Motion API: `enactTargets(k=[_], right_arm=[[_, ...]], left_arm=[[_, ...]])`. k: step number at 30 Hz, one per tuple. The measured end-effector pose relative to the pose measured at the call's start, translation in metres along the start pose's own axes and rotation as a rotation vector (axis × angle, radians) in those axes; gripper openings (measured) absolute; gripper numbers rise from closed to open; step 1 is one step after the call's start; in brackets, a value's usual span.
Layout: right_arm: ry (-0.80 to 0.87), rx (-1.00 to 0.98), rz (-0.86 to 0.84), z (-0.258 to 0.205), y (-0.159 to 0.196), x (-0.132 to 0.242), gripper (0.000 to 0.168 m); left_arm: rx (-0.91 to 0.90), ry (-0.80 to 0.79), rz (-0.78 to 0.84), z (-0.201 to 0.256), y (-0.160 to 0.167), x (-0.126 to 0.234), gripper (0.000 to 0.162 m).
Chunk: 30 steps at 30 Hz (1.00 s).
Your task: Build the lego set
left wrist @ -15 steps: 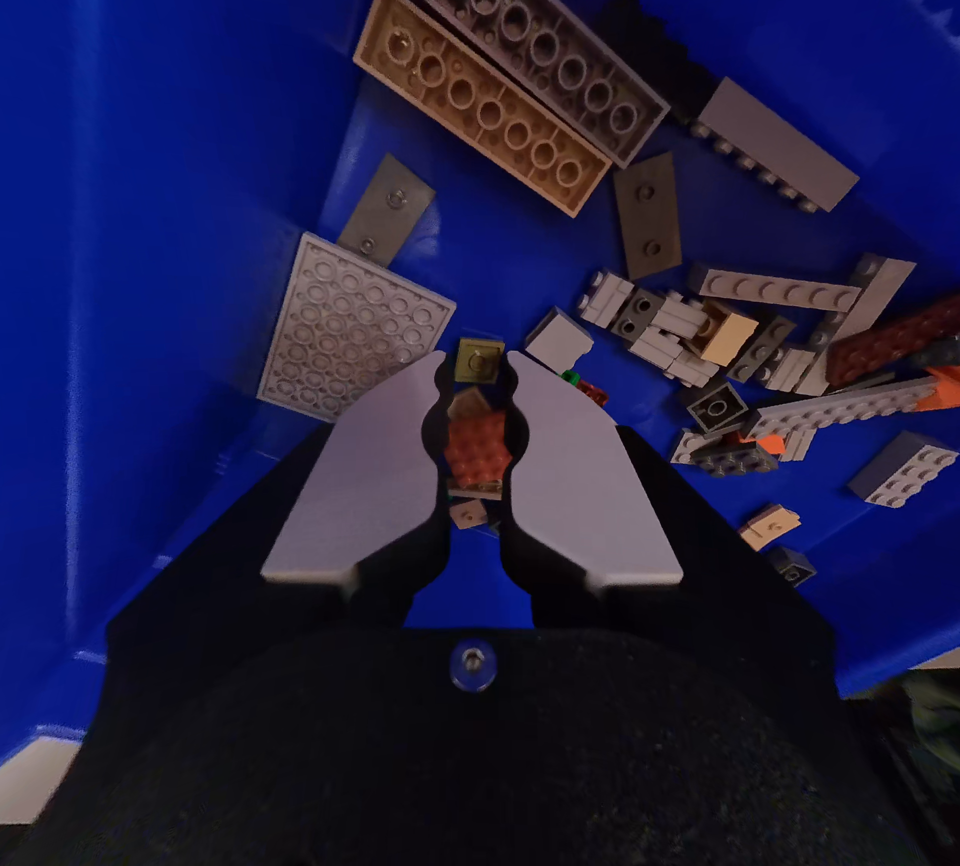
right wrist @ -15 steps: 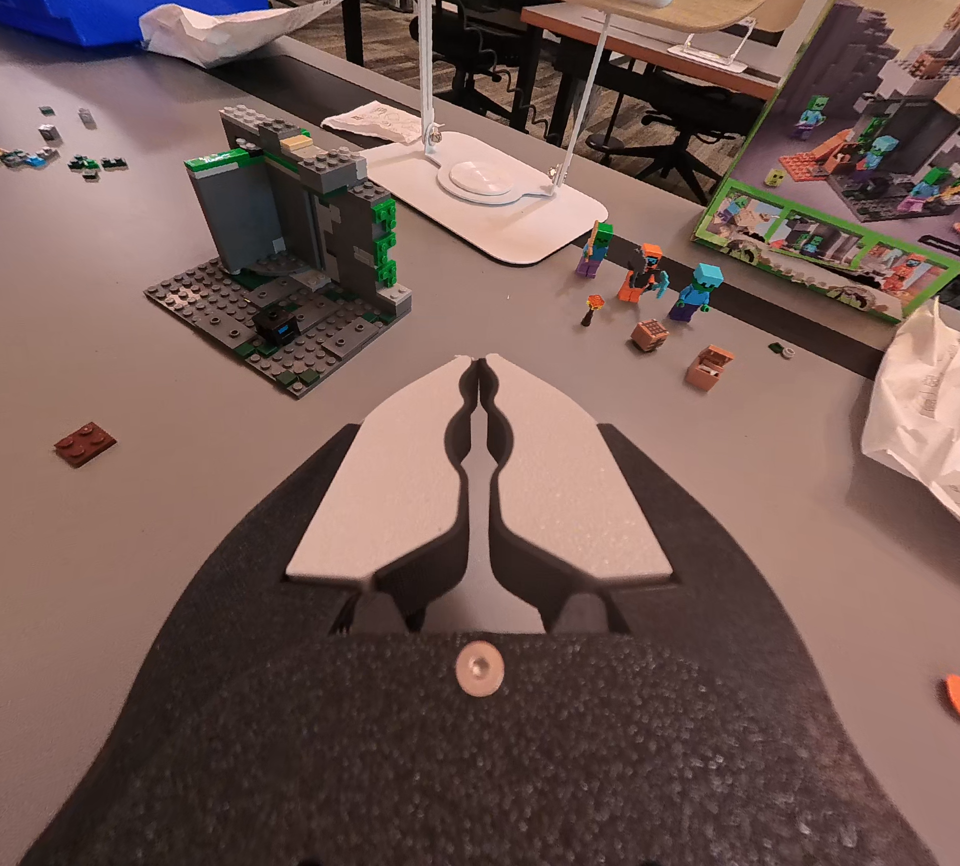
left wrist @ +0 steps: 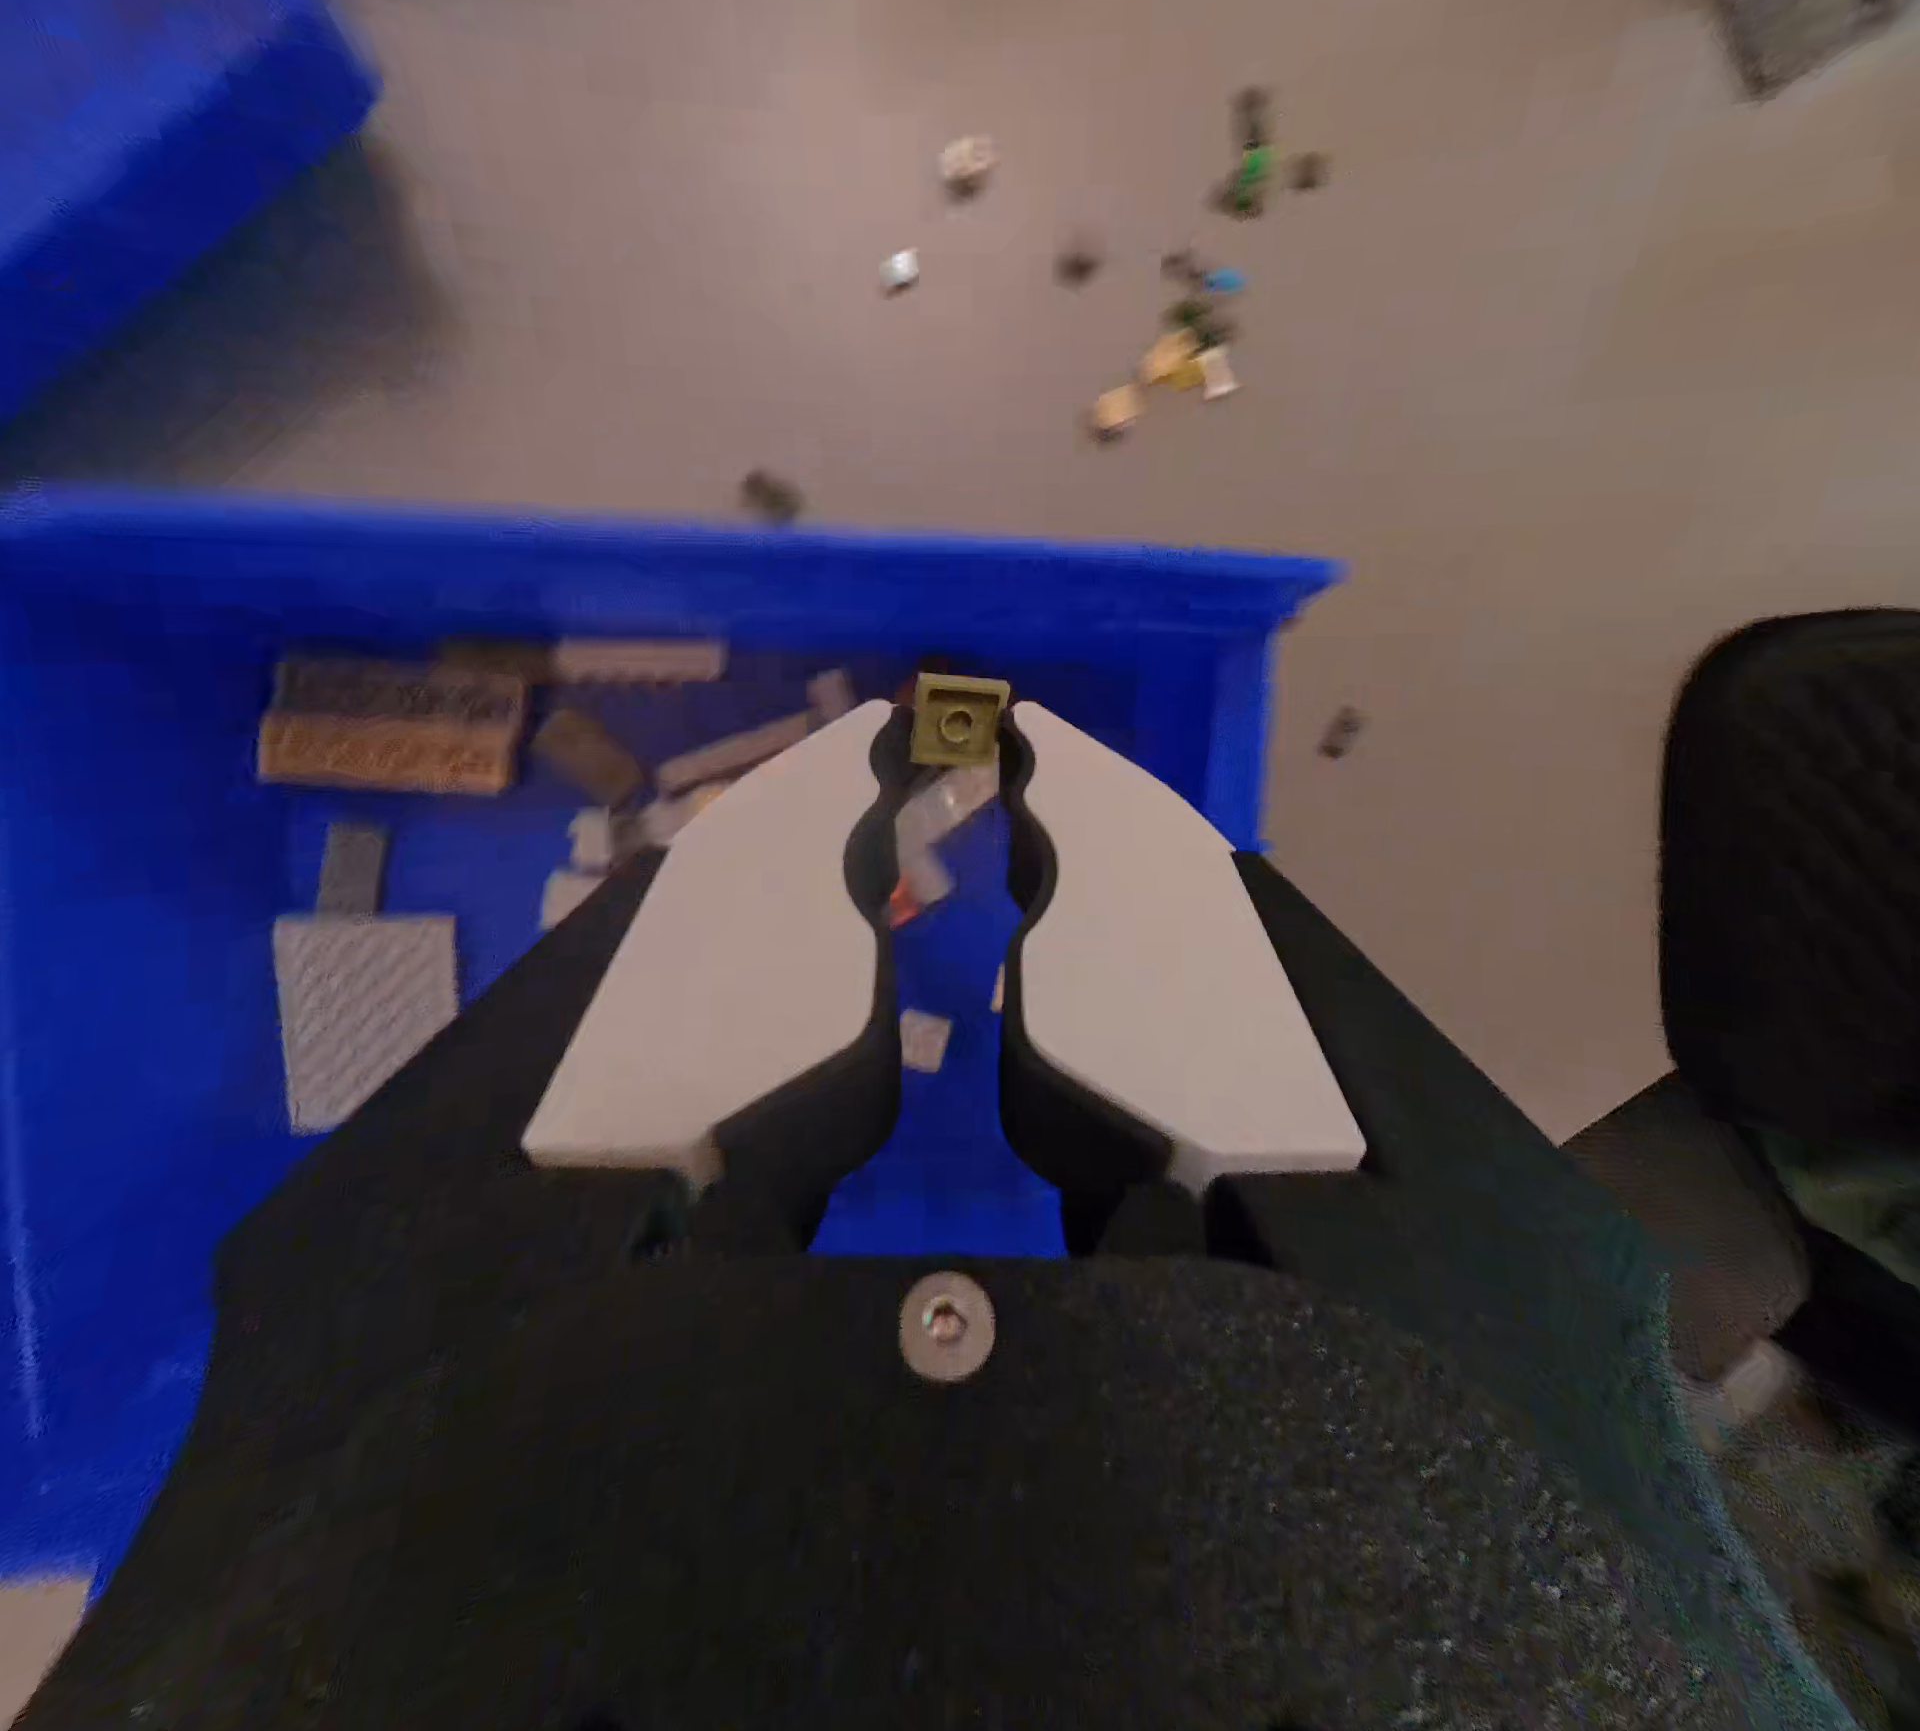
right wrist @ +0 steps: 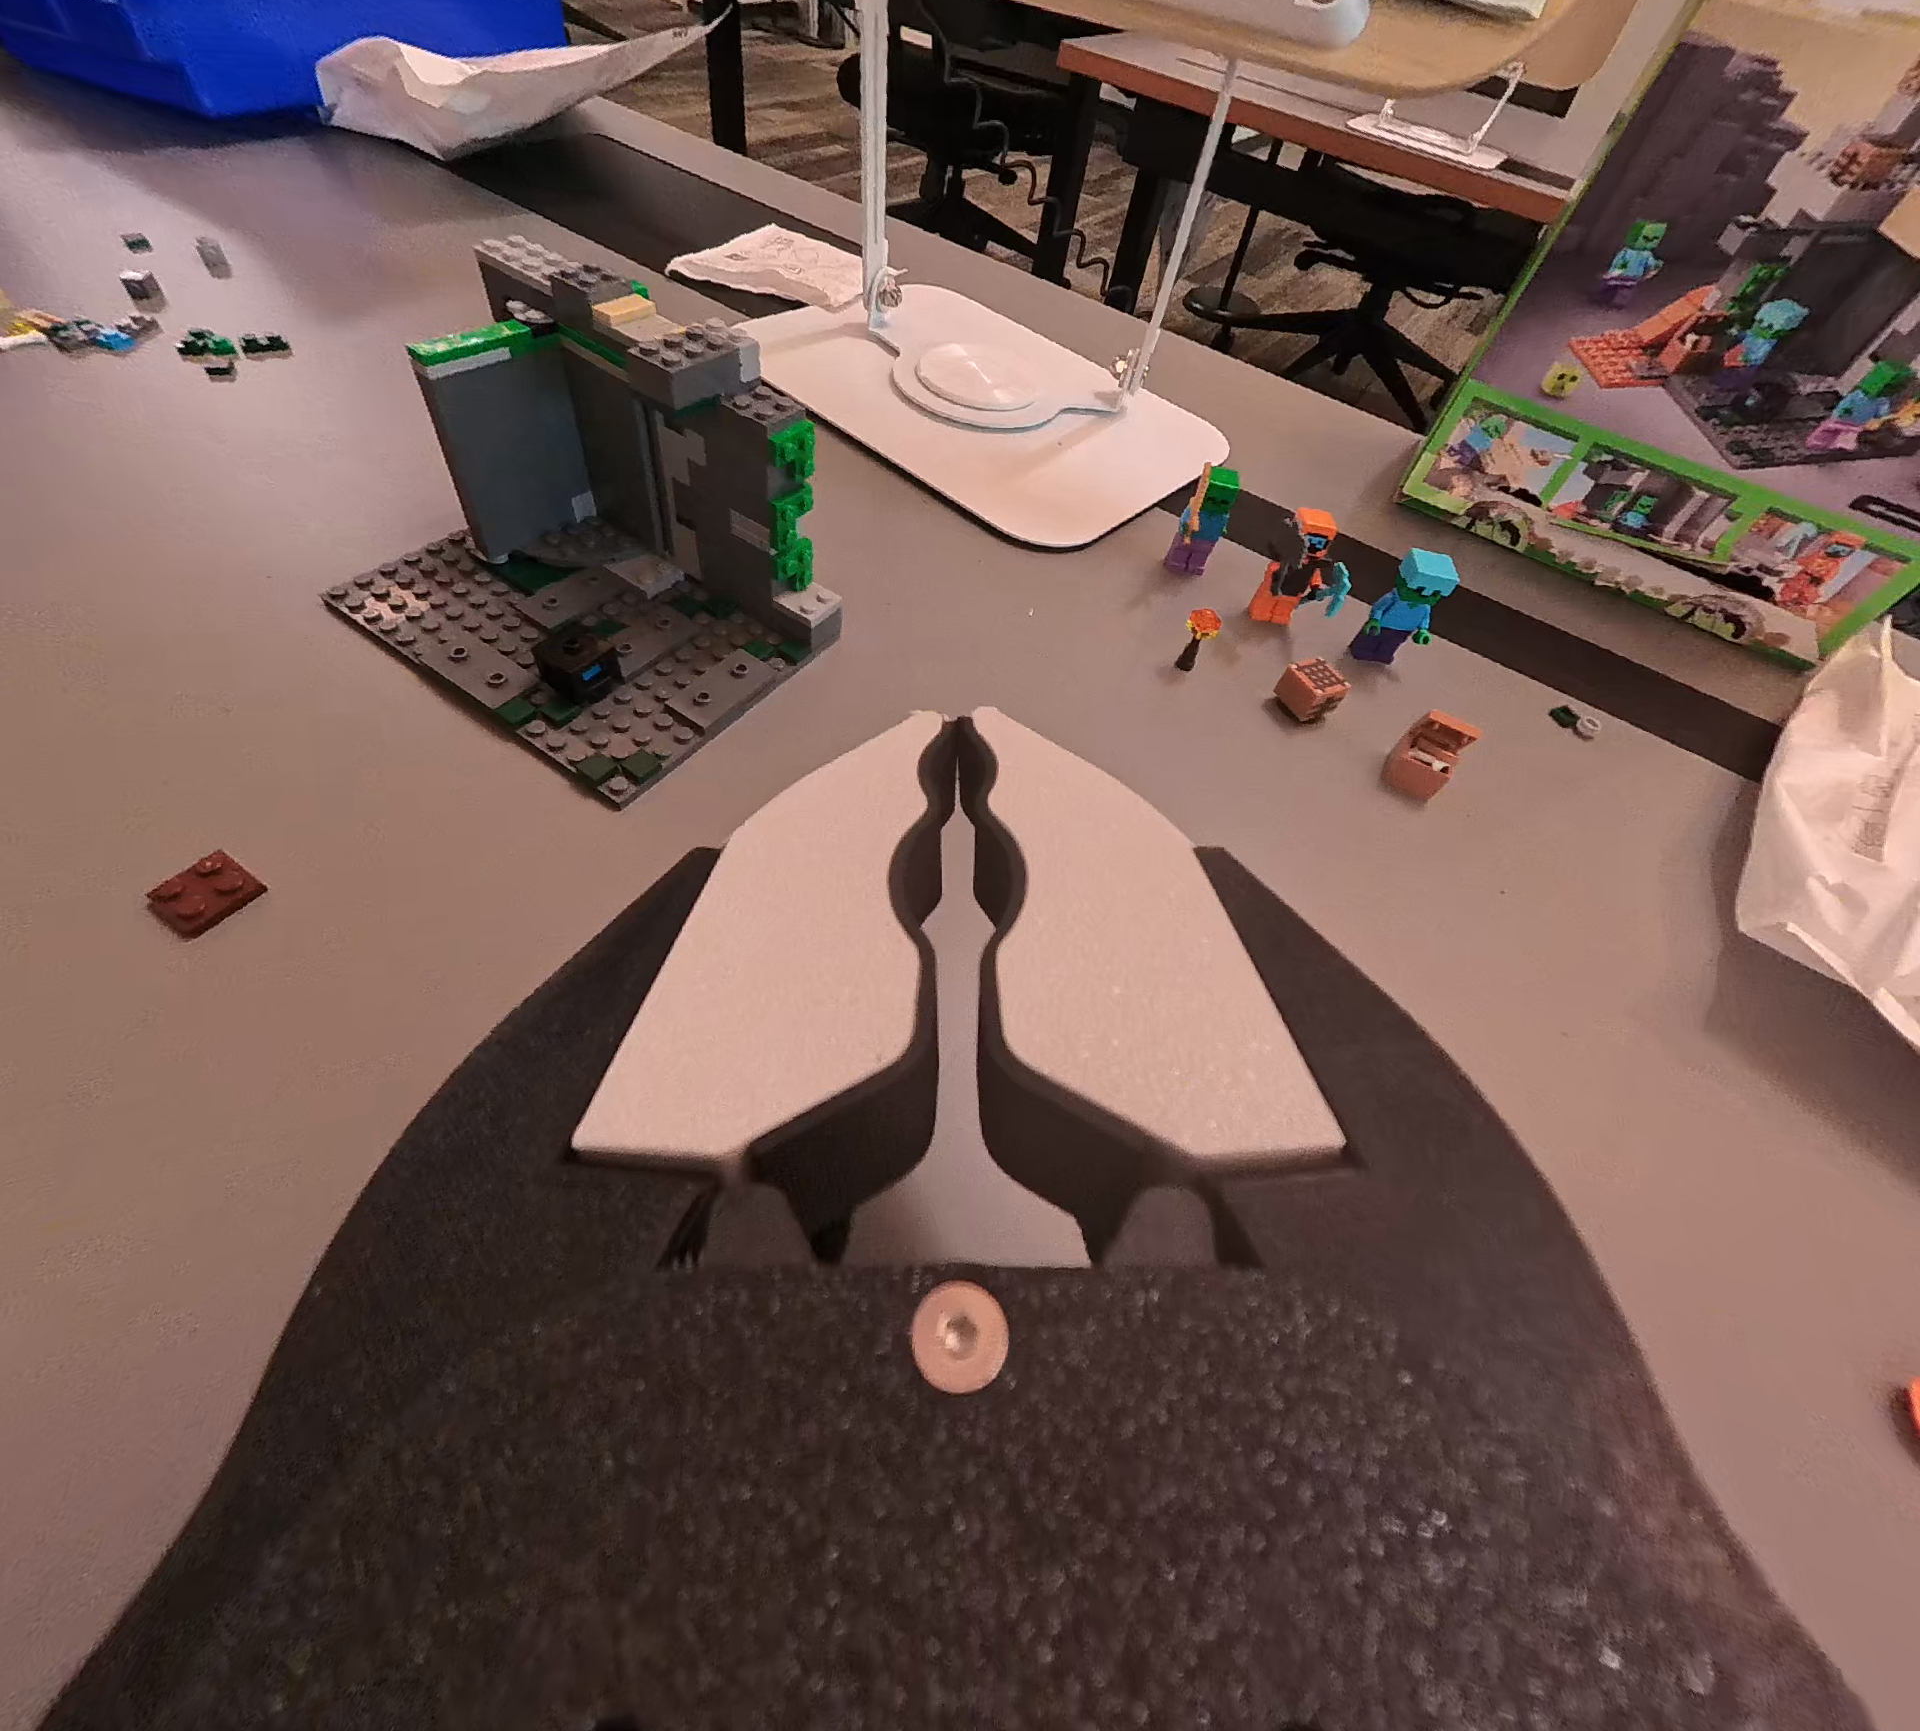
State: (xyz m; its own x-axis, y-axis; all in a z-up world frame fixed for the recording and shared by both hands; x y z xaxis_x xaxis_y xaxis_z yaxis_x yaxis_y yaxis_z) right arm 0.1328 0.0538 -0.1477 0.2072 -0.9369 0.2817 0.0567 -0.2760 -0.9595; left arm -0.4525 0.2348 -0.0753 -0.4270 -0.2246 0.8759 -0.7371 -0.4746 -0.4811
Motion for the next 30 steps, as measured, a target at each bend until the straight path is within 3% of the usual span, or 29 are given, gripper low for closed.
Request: enactTargets(k=[6, 15, 21, 26, 30], right_arm=[[-0.006, 0.009, 0.010, -0.002, -0.002, 0.002, 0.000], [-0.047, 0.053, -0.007, -0.014, 0.001, 0.000, 0.000], [-0.139, 0.175, -0.028, -0.039, 0.007, -0.004, 0.000], [-0.247, 0.317, 0.034, -0.074, 0.004, -0.003, 0.000], [-0.295, 0.328, 0.066, -0.098, 0.000, -0.004, 0.017]], left_arm=[[-0.345, 0.101, 0.143, 0.113, -0.061, -0.027, 0.016], [-0.463, 0.316, 0.280, 0.209, -0.117, -0.141, 0.016], [-0.394, 0.450, 0.459, 0.255, -0.150, -0.191, 0.016], [-0.240, 0.565, 0.638, 0.284, -0.173, -0.195, 0.016], [-0.115, 0.647, 0.713, 0.296, -0.181, -0.193, 0.016]])
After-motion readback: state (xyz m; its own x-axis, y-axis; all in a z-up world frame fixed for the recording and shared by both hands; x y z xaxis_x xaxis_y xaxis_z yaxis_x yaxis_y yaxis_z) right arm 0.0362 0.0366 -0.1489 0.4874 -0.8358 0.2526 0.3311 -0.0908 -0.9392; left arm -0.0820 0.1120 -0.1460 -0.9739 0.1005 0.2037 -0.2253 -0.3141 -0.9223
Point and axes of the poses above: each gripper's, where its closed fingertips meet, x back along the fingers, y out of its underside, z = x × y across the jaws, the point moved 7 cm from there along x, back along the fingers, and after that the axes turned 9 degrees about -x, right-handed, at the moved point
